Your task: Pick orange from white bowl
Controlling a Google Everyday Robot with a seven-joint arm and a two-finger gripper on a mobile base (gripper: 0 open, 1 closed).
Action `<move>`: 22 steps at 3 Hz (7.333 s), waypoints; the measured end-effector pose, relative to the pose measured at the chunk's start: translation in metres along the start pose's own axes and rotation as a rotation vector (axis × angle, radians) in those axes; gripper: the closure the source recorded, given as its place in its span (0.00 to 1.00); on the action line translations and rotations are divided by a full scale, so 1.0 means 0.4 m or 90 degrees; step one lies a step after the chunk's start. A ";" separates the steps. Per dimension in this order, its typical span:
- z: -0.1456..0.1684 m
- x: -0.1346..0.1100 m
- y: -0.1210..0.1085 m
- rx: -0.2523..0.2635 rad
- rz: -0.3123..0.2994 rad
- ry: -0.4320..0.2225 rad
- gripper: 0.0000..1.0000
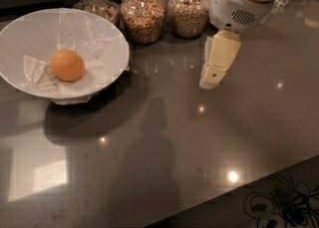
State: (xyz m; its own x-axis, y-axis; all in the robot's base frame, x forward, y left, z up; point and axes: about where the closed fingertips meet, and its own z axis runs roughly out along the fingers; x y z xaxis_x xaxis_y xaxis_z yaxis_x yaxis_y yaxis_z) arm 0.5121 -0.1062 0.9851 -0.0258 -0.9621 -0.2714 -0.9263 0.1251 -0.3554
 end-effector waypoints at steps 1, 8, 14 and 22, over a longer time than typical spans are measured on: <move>0.059 -0.255 -0.079 -0.027 -0.084 -0.097 0.00; 0.277 -0.736 -0.099 -0.098 -0.142 -0.423 0.00; 0.491 -0.754 -0.027 -0.203 -0.172 -0.376 0.13; 0.565 -0.798 -0.046 -0.202 -0.159 -0.442 1.00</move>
Offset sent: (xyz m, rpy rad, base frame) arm 0.0791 0.1729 0.0316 0.2054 0.0122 0.3110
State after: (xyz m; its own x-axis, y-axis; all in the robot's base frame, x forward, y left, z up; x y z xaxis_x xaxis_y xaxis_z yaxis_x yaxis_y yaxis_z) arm 0.6225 0.2532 0.8760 0.3393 -0.5697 -0.7486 -0.9392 -0.2495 -0.2358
